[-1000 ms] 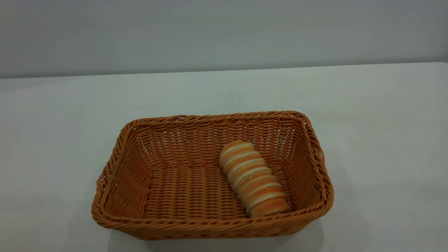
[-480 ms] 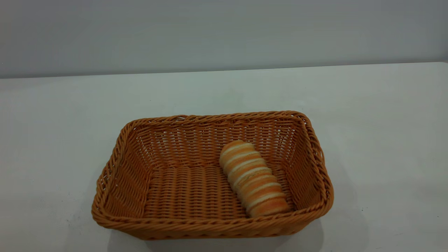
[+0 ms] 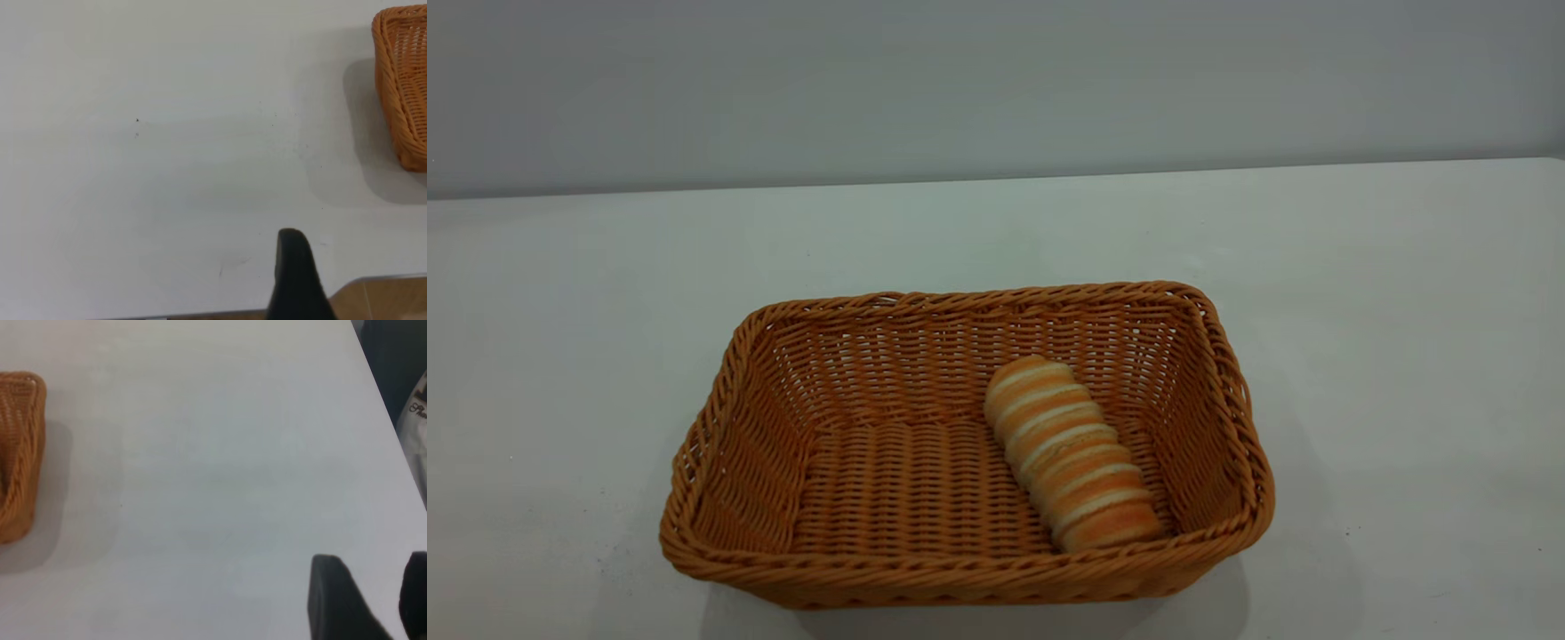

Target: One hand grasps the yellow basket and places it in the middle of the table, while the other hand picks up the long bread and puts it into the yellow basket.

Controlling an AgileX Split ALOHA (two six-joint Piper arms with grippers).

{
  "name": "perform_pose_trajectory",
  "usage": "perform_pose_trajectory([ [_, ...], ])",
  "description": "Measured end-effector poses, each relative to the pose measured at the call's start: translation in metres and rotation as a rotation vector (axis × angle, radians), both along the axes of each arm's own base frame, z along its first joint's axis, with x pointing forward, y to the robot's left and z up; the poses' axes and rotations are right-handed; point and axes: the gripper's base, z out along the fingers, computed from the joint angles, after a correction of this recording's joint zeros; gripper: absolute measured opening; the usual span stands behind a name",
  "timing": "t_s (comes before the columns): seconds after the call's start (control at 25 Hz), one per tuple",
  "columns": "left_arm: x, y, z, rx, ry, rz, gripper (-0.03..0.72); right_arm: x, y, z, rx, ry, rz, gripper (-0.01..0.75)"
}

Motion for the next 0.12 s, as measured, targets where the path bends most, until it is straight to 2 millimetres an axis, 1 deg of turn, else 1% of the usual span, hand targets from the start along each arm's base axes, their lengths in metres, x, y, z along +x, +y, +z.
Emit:
perform_pose_trajectory([
  [0.12,0.0,0.0,0.0,0.0,0.0,0.0,0.534,0.0,0.0,0.0,0.0,0.0,0.0,0.277],
])
